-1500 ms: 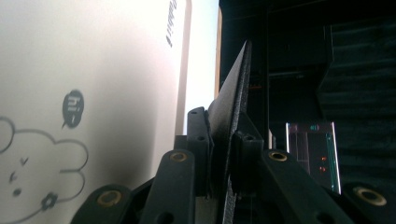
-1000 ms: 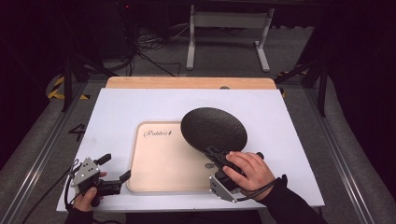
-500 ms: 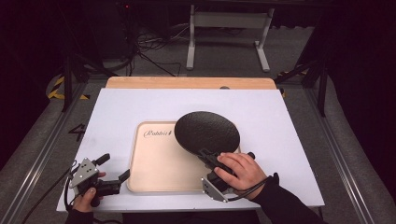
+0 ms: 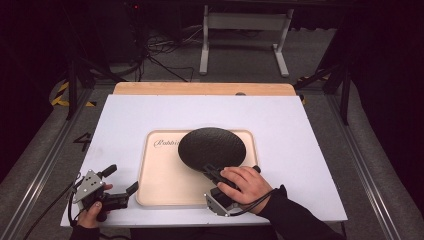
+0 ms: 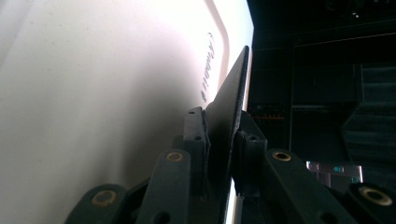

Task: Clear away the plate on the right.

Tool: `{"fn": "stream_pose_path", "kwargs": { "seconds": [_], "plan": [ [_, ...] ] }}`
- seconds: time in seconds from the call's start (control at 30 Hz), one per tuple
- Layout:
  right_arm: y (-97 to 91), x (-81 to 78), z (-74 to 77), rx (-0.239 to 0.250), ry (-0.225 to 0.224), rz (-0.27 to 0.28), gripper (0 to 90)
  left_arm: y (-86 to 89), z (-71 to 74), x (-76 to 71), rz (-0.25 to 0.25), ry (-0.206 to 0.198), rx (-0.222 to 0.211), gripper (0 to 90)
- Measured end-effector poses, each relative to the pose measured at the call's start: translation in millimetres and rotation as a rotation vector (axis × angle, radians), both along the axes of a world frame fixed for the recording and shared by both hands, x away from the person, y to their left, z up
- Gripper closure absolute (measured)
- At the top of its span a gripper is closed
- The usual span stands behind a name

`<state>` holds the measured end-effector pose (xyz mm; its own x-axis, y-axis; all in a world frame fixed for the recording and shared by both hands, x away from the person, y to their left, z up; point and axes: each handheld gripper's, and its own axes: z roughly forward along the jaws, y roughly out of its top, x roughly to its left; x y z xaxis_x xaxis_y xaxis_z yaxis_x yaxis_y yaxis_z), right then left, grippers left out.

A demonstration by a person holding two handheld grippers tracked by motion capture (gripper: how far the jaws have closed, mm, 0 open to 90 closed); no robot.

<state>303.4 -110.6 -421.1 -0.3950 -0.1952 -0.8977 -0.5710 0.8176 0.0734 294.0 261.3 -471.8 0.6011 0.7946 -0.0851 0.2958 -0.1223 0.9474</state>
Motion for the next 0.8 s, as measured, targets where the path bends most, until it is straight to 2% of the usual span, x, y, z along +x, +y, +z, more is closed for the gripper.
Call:
{"fn": "stream_pose_path", "kwargs": {
  "seconds": [0.33,0.8],
  "plan": [
    [12.5,0.0,-10.4,-0.022,0.015,0.022,79.0,0.2,0.1,0.6,-0.006,0.003,0.002,2.0],
    [16.5,-2.4,-17.0,-0.030,0.032,0.021,81.0,-0.1,0.1,0.9,-0.007,0.007,0.002,2.0]
  ]
}}
